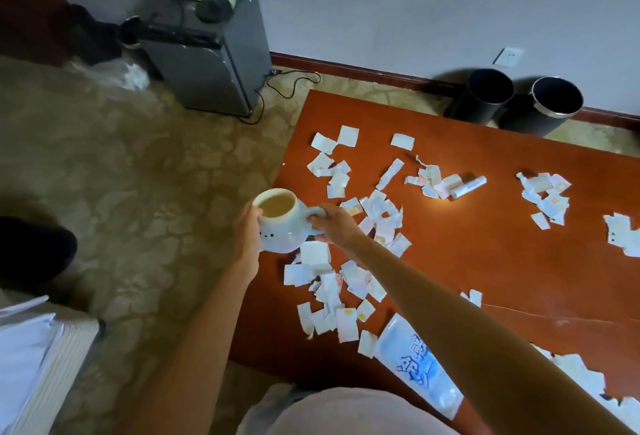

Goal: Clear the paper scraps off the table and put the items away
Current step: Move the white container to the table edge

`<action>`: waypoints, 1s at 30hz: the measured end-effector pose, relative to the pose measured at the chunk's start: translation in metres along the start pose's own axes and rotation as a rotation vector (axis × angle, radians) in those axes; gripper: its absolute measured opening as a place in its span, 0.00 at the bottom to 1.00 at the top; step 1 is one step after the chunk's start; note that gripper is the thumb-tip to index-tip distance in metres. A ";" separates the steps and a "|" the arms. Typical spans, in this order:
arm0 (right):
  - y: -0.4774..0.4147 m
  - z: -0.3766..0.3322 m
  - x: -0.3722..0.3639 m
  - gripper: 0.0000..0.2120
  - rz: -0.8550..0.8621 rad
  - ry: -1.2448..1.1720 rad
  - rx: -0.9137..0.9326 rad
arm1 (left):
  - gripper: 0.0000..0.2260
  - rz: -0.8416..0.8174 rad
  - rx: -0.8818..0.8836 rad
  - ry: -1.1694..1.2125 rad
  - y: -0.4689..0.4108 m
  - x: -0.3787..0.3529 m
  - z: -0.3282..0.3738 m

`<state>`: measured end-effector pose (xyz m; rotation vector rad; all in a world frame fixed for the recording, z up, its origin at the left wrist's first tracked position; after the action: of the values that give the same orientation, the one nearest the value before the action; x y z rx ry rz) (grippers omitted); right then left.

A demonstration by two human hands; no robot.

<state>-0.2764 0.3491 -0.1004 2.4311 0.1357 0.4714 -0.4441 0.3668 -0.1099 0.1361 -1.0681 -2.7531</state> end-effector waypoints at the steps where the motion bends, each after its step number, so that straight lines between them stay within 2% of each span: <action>1: -0.006 -0.001 0.000 0.13 0.004 0.013 -0.002 | 0.16 -0.030 -0.022 -0.034 -0.008 -0.001 0.003; 2: -0.012 -0.002 0.001 0.13 0.010 0.024 -0.003 | 0.15 -0.050 -0.037 -0.093 -0.021 0.000 0.001; 5: -0.025 -0.002 0.004 0.12 0.045 0.033 -0.022 | 0.23 -0.035 -0.059 -0.154 -0.057 0.006 -0.013; 8: -0.031 0.000 0.010 0.12 0.079 0.017 -0.036 | 0.16 -0.078 -0.087 -0.150 -0.037 -0.017 0.010; 11: -0.033 0.006 0.016 0.12 0.093 -0.035 -0.058 | 0.19 -0.116 -0.138 -0.202 -0.035 -0.027 0.016; 21: -0.033 0.027 0.015 0.12 0.099 0.017 -0.099 | 0.16 -0.148 -0.279 -0.332 -0.035 -0.039 0.013; 27: -0.028 0.025 0.018 0.12 0.117 0.093 -0.065 | 0.21 -0.145 -0.270 -0.375 -0.033 -0.036 0.004; 30: -0.016 0.022 0.034 0.14 0.203 0.125 -0.026 | 0.24 -0.082 -0.300 -0.398 -0.017 -0.035 0.011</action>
<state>-0.2368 0.3560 -0.1164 2.4005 -0.0644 0.7122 -0.4134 0.3937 -0.1125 -0.4347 -0.7184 -3.0519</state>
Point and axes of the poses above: each hand's wrist, its own y-axis away from the middle knuckle, its own x-axis out of the back of the hand, z = x × y, the point moved 10 cm from there along -y, towards the middle knuckle, and after that the axes turned 11 degrees about y, right-handed, at the moved point
